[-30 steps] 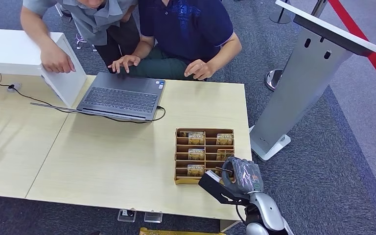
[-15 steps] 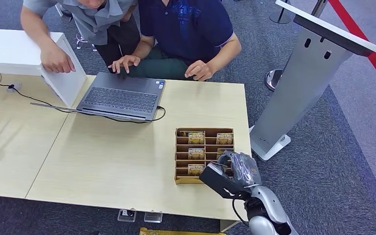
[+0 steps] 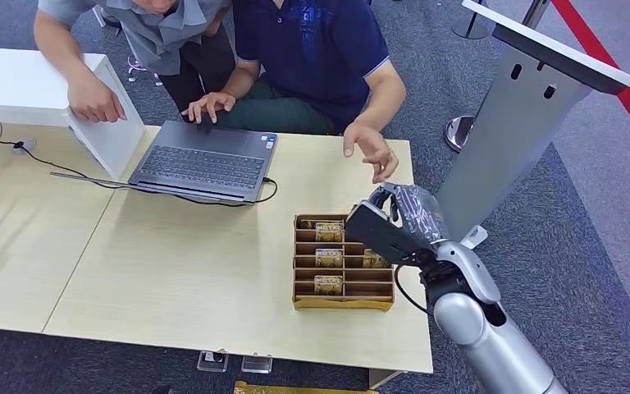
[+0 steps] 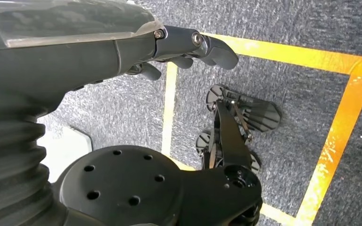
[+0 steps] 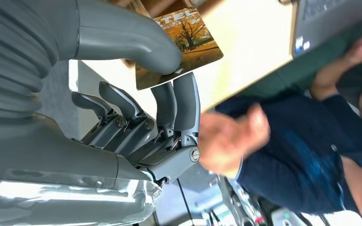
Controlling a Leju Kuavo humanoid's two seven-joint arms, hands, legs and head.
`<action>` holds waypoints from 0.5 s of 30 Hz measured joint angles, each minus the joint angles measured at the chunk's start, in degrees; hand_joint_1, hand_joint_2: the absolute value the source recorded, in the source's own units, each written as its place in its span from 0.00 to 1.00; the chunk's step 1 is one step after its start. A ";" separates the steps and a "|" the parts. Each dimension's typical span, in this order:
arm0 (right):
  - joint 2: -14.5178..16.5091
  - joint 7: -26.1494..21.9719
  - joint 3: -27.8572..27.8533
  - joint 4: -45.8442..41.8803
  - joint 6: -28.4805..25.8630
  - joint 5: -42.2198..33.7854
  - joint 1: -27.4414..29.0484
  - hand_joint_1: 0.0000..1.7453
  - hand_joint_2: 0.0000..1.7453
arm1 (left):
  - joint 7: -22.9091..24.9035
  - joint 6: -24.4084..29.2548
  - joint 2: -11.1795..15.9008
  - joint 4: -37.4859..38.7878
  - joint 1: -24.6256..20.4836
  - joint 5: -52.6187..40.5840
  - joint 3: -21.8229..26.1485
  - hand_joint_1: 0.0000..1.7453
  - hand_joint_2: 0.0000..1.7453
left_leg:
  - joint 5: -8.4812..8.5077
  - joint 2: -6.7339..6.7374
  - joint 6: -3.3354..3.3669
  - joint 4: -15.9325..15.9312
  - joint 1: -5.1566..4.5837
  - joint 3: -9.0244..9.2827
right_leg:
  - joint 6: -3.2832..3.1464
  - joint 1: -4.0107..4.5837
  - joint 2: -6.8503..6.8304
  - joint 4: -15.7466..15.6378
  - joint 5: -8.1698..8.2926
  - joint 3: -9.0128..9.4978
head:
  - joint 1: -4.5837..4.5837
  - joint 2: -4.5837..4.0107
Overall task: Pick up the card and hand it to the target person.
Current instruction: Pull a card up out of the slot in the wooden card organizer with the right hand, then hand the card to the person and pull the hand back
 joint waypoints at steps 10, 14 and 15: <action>10.97 -6.78 2.31 24.73 -10.96 7.17 -8.90 1.00 1.00 | 0.51 0.16 -0.05 0.30 -0.28 -0.04 -0.66 0.00 1.00 | 0.01 0.12 -0.01 -0.07 0.00 0.04 | -0.01 0.00 0.12 0.02 0.03 0.01 | 0.00 0.00; 14.43 -8.63 3.13 30.20 -17.33 9.96 -11.12 1.00 1.00 | -0.09 0.21 0.17 0.45 0.56 1.00 -0.18 0.00 1.00 | -0.02 0.17 -0.02 -0.04 -0.01 0.03 | -0.02 -0.01 0.17 0.07 0.00 -0.01 | 0.00 0.00; 14.72 -8.76 3.29 30.44 -18.80 10.79 -11.18 1.00 1.00 | -0.30 0.21 0.18 0.46 0.72 1.22 -0.07 0.00 1.00 | 0.00 0.18 -0.02 -0.07 -0.01 0.02 | -0.02 -0.01 0.17 0.06 0.02 -0.02 | 0.00 0.00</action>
